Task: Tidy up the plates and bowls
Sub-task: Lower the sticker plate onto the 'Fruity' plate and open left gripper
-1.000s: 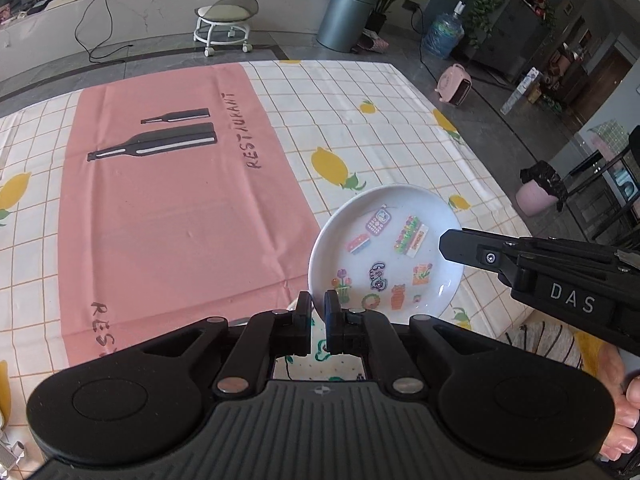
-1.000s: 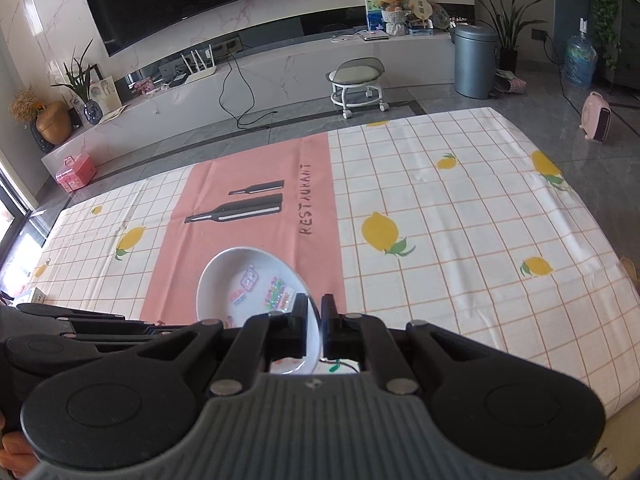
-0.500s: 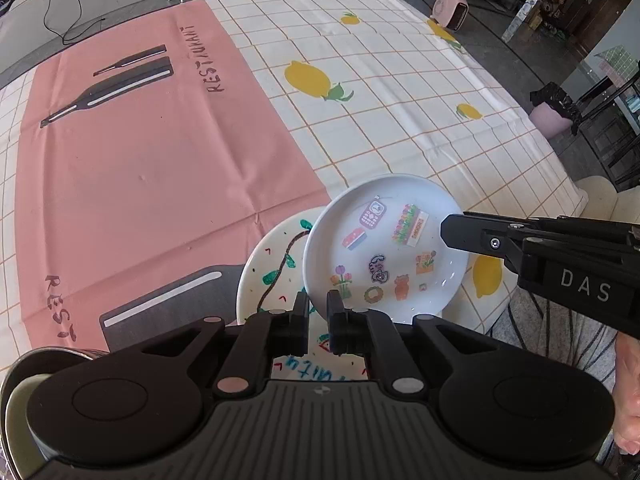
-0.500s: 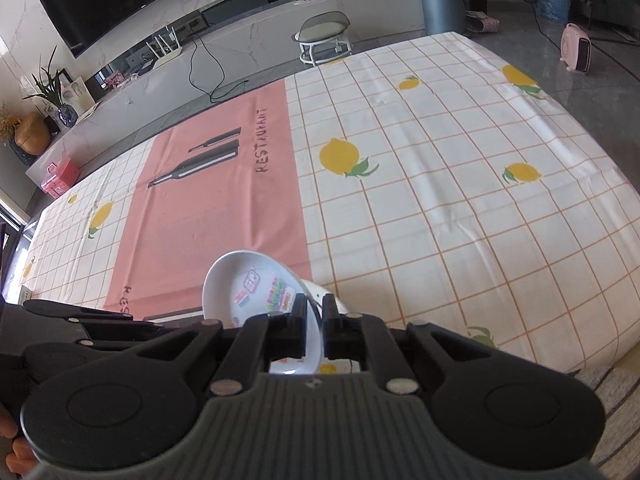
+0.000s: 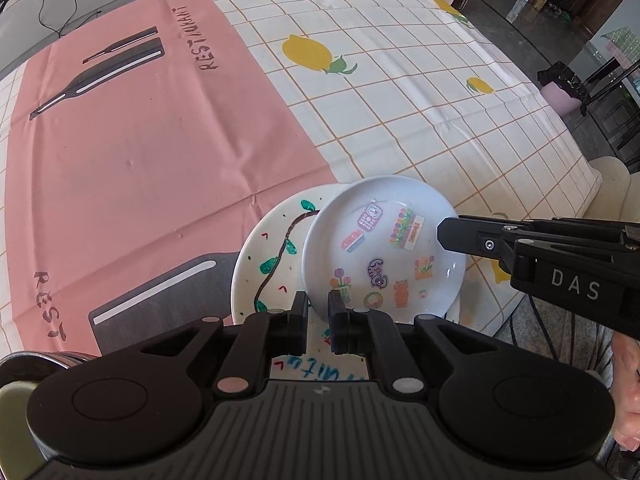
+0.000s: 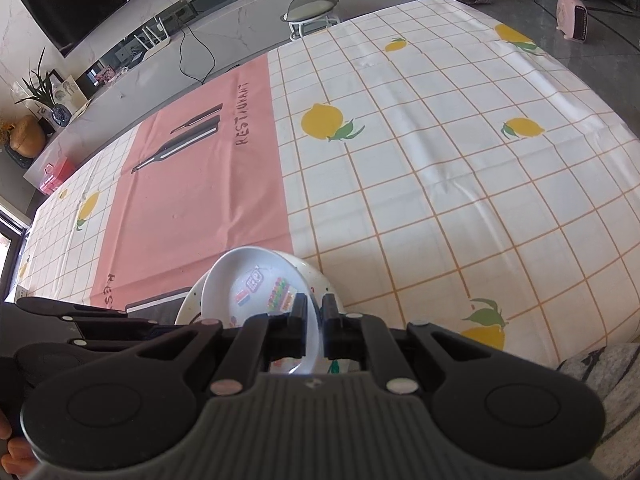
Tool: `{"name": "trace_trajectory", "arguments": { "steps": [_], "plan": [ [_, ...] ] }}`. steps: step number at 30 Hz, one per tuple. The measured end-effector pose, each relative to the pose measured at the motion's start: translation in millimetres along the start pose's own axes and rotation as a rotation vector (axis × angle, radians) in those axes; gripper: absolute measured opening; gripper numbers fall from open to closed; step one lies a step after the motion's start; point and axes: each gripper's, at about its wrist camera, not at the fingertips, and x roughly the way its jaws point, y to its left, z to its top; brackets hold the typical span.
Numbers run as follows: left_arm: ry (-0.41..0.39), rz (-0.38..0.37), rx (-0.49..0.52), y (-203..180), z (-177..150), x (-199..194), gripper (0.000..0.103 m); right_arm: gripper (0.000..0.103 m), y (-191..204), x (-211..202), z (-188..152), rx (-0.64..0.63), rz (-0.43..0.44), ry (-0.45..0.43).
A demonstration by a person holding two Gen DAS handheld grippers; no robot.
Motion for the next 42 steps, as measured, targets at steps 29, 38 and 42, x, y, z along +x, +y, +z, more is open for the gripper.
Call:
{"name": "trace_trajectory", "arguments": {
  "steps": [29,38,42],
  "plan": [
    [0.029,0.041,0.127,-6.1,-3.4,1.7,0.028,0.007,7.6,19.6,-19.9,-0.060,-0.004,0.077],
    [-0.006,0.014,0.081,-1.3,-1.0,-2.5,0.033,0.009,7.0,15.4,-22.5,-0.050,-0.011,0.048],
    [-0.006,0.024,0.066,-0.5,-0.2,-1.9,0.036,0.009,11.5,16.2,-23.6,-0.086,-0.016,0.061]
  ]
}}
